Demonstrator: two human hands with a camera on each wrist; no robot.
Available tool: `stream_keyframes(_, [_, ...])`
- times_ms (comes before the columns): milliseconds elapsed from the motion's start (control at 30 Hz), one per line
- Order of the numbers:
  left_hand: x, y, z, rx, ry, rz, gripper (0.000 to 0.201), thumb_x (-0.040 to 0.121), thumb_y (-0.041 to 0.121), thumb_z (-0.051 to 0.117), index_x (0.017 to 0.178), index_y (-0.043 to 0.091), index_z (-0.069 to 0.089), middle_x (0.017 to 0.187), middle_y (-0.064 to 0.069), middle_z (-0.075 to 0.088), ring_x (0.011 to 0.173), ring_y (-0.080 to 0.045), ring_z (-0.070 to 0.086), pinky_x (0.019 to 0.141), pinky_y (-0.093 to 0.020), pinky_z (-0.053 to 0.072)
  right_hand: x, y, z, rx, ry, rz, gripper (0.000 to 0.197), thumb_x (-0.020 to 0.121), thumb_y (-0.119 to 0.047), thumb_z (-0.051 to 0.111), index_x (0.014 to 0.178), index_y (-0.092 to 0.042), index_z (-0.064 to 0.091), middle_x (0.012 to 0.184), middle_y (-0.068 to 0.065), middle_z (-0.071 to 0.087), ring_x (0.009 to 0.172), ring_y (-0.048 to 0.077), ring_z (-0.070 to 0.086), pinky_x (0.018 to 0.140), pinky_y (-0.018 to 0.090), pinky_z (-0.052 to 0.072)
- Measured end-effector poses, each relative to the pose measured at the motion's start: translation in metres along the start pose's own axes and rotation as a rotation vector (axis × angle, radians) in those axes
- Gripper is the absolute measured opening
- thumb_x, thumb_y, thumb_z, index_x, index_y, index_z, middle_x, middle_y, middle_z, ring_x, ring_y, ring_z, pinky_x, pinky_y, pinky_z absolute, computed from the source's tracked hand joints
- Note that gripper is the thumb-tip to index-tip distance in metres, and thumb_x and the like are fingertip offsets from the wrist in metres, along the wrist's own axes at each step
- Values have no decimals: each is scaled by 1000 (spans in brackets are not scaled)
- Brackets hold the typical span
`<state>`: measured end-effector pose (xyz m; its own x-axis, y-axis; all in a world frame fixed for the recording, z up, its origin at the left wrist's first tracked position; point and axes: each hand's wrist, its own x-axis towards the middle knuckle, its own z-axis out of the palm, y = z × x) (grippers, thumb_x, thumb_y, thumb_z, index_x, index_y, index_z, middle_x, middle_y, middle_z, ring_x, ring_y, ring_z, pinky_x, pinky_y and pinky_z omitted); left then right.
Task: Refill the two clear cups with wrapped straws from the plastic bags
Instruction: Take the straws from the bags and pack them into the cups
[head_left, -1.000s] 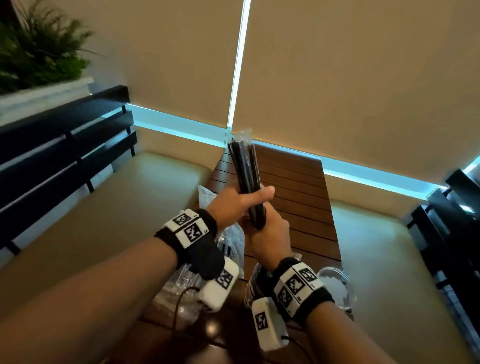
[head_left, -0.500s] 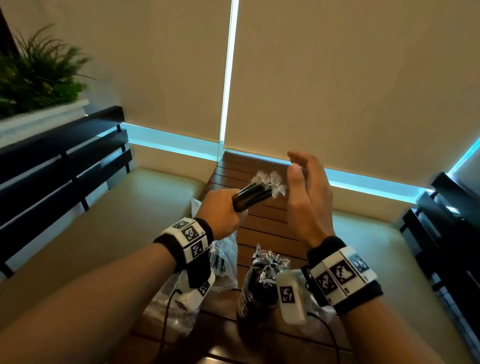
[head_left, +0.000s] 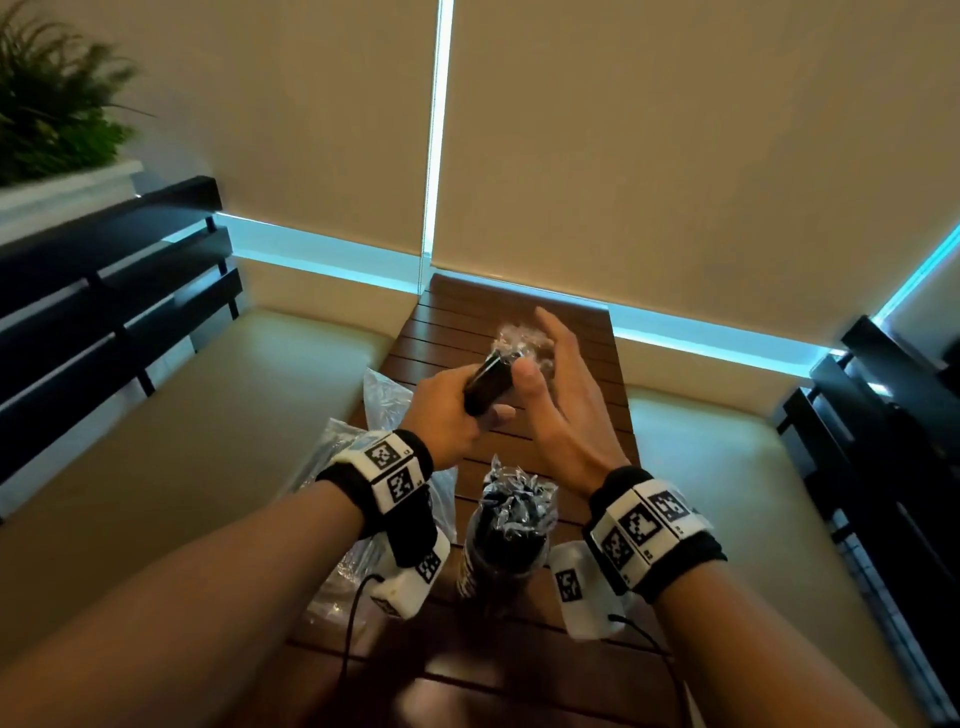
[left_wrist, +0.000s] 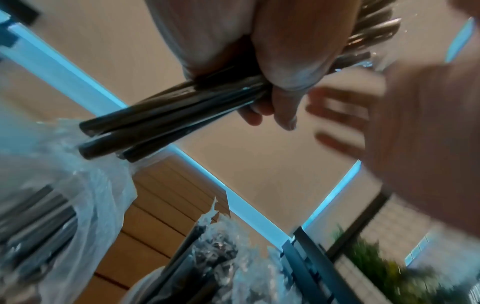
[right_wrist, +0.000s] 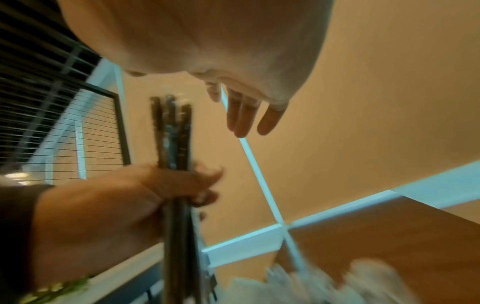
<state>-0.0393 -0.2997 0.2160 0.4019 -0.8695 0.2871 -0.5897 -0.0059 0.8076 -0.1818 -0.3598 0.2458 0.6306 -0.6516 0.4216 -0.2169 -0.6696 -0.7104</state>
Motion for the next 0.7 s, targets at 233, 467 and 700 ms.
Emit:
stream_keyframes(233, [-2,-28,14,-252,135,-280,28,80,34,77,72,22,53,79,-3,64,79,-21,62,69,-33,49,-82,75,26,-1,-219,492,140,51,-81,73,154,-34,-10,163,-2,7,147,18,20,115,40,24])
stream_keyframes(467, [-11,-22,47,-424,153,-307,30,81,26,77,74,12,51,68,-3,50,65,-20,52,74,-37,50,-117,108,84,24,-47,591,140,40,-76,84,152,-40,9,153,-11,35,138,11,39,110,44,40])
stream_keyframes(700, [-19,-14,70,-574,138,-351,32,81,24,78,71,14,49,61,6,45,60,-14,47,69,-30,46,-102,103,91,58,101,698,91,53,-47,90,126,-28,38,114,-9,55,100,12,55,83,28,44])
